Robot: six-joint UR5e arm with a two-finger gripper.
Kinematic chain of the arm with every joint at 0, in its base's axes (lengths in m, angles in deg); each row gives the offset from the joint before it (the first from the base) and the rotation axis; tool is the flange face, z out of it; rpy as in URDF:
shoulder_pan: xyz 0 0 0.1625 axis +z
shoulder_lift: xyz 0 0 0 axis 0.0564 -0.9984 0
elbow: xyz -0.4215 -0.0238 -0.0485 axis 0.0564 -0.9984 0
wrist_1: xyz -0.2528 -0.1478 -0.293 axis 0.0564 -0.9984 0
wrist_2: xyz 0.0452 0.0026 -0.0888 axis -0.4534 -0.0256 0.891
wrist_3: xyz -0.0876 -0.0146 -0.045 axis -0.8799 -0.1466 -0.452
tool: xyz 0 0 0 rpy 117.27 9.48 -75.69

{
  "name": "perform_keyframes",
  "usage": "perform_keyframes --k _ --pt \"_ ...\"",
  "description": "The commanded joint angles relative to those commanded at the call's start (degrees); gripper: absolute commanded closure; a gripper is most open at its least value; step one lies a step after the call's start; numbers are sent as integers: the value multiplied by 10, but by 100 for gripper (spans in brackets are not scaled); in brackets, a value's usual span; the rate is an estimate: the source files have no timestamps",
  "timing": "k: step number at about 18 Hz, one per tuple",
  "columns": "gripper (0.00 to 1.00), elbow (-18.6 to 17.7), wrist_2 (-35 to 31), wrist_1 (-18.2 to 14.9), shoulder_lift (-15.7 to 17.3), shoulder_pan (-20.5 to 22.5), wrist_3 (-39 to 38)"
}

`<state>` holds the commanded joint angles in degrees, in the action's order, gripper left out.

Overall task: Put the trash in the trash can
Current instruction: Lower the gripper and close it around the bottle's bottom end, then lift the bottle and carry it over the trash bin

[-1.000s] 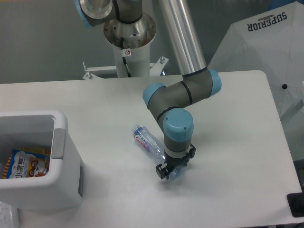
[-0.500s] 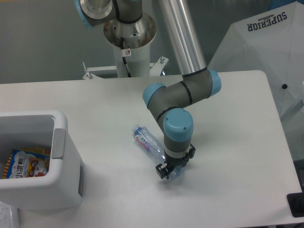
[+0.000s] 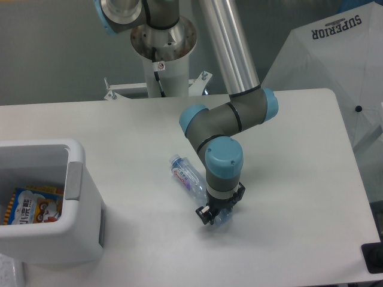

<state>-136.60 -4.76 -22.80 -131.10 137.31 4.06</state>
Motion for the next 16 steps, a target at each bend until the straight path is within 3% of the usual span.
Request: perform_keyframes --k 9,13,16 --pt "37 2 0 -2 12 -1 1" --pt "37 6 6 -2 62 -2 1" --pt "37 22 49 -2 110 -1 -3"
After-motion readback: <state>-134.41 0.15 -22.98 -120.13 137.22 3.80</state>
